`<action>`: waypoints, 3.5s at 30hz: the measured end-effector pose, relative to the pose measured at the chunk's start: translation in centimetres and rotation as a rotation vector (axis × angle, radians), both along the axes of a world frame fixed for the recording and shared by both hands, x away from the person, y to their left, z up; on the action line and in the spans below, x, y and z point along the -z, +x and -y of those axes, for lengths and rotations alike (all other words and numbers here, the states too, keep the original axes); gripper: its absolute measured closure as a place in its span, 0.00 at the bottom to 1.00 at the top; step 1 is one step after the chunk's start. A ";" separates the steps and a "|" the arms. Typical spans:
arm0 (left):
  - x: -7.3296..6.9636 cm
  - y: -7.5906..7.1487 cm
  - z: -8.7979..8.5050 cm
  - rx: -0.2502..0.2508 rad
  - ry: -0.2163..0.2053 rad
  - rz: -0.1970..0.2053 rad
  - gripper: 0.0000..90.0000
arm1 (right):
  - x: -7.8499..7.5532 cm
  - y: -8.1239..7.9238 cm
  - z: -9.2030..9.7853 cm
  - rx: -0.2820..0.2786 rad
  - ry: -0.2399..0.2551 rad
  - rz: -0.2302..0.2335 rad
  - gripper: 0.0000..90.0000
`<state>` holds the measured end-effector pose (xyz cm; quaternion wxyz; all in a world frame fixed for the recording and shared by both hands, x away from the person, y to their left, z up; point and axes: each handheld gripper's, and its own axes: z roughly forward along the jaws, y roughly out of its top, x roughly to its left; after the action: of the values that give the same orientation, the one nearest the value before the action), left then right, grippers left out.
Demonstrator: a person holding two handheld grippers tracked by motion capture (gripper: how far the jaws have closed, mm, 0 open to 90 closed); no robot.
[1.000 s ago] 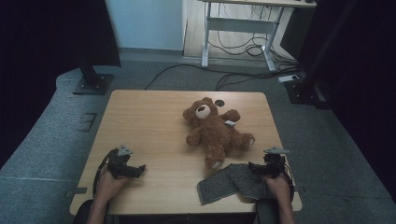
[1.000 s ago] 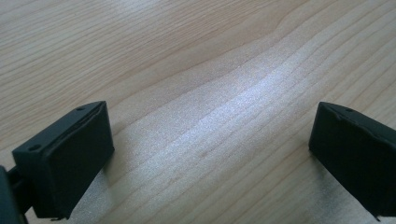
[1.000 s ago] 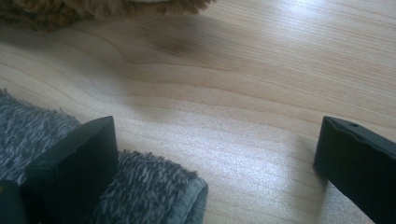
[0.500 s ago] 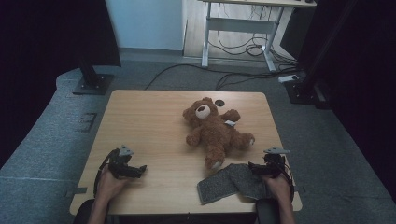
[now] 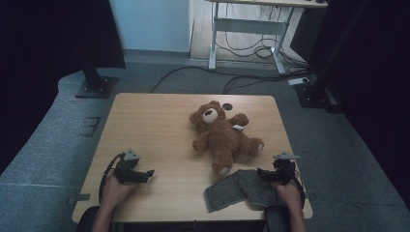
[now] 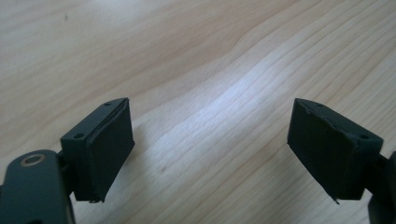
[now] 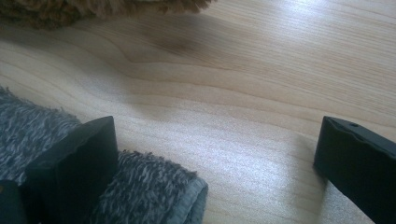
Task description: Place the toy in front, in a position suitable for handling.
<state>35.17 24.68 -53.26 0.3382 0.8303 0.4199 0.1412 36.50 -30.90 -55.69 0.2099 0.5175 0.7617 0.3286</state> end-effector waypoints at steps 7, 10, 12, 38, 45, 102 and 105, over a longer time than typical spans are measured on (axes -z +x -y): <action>-1.3 0.6 1.6 0.053 -0.007 0.028 0.18 | 0.0 0.0 0.0 -0.001 0.000 0.000 0.00; -1.7 0.9 2.1 0.072 -0.015 0.038 0.18 | 0.0 0.0 0.0 -0.001 0.000 0.000 0.00; -2.2 1.4 2.8 0.093 -0.038 0.046 0.19 | 0.0 0.0 0.0 -0.001 0.000 0.000 0.00; -6.6 7.0 11.0 0.258 -0.045 0.114 0.25 | 0.0 0.0 0.0 -0.003 0.000 0.000 0.00; -6.6 8.2 13.5 0.299 -0.037 0.110 0.25 | 0.0 0.0 0.0 -0.004 0.000 0.000 0.00; -4.0 -0.3 9.7 0.313 -0.048 0.056 0.75 | 0.0 0.0 0.0 -0.005 0.000 0.000 0.00; -4.8 -0.5 8.9 0.325 -0.029 0.064 0.51 | 0.0 0.0 0.0 -0.005 0.000 0.000 0.00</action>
<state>34.69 15.83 -48.48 0.3817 0.8773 0.2712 0.1051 36.55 -30.93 -55.70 0.2092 0.5154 0.7631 0.3292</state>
